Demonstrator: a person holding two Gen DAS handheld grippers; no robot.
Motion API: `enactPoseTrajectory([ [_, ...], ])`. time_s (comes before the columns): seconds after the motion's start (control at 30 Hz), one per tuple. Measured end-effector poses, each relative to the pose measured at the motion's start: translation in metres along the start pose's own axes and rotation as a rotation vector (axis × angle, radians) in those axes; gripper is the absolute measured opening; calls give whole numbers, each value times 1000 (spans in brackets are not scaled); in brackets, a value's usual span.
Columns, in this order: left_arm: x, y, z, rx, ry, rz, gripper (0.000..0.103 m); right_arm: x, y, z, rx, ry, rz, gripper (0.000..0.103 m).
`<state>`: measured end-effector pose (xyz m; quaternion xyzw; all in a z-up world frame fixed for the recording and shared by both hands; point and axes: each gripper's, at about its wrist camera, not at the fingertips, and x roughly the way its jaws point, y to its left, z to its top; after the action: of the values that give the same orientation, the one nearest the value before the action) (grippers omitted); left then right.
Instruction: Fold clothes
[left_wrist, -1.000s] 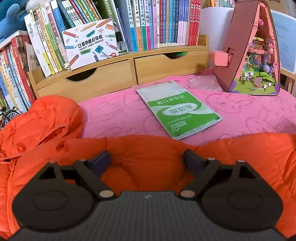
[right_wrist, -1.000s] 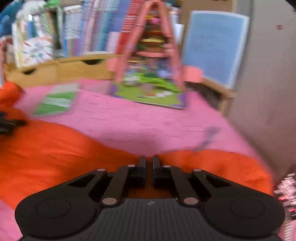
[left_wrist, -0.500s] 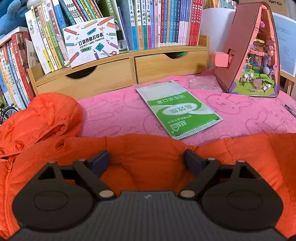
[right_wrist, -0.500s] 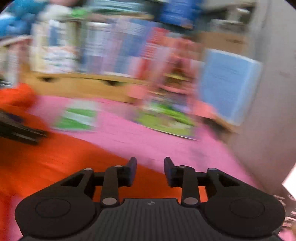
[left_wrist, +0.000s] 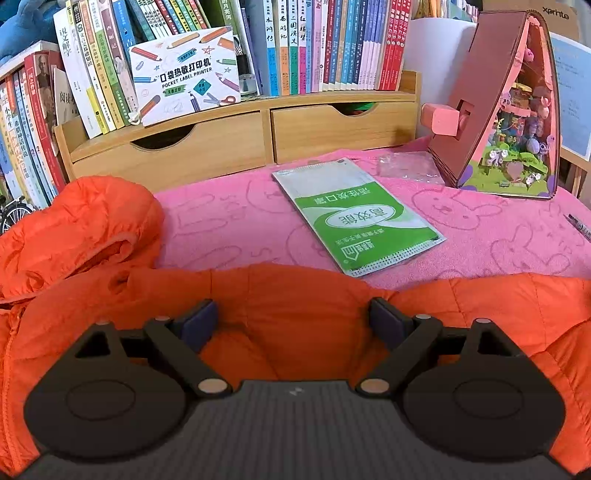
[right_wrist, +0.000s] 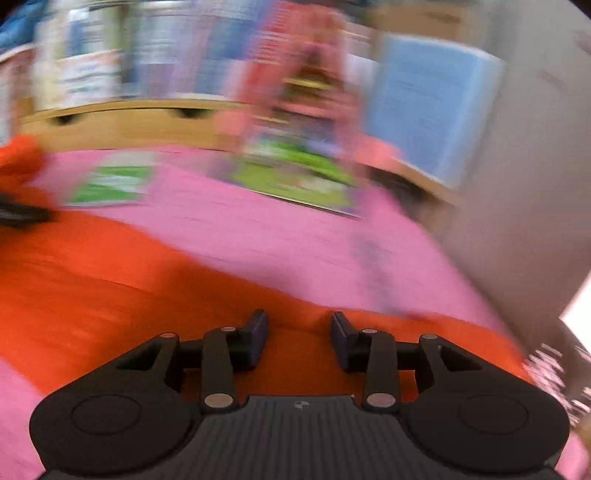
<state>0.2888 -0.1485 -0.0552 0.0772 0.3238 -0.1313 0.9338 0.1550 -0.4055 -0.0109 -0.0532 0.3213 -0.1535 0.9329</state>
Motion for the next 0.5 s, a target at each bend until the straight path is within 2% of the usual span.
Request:
enactPoseTrajectory([
  [0.1,0,0,0,2,0,1,91,-2,-39,-14,43,17,-98,39],
  [0.2,-1,-1,0,6,-1,2,91,-9,-53,-27,59,14,-160,39],
  [0.33,-1,-1,0,9,-3,7,91,-8,-46,-32,57,-3,-213,39],
  [0.5,0,-1,0,7,-2,7,91,-6,-35,-21,67,-6,-290,39],
])
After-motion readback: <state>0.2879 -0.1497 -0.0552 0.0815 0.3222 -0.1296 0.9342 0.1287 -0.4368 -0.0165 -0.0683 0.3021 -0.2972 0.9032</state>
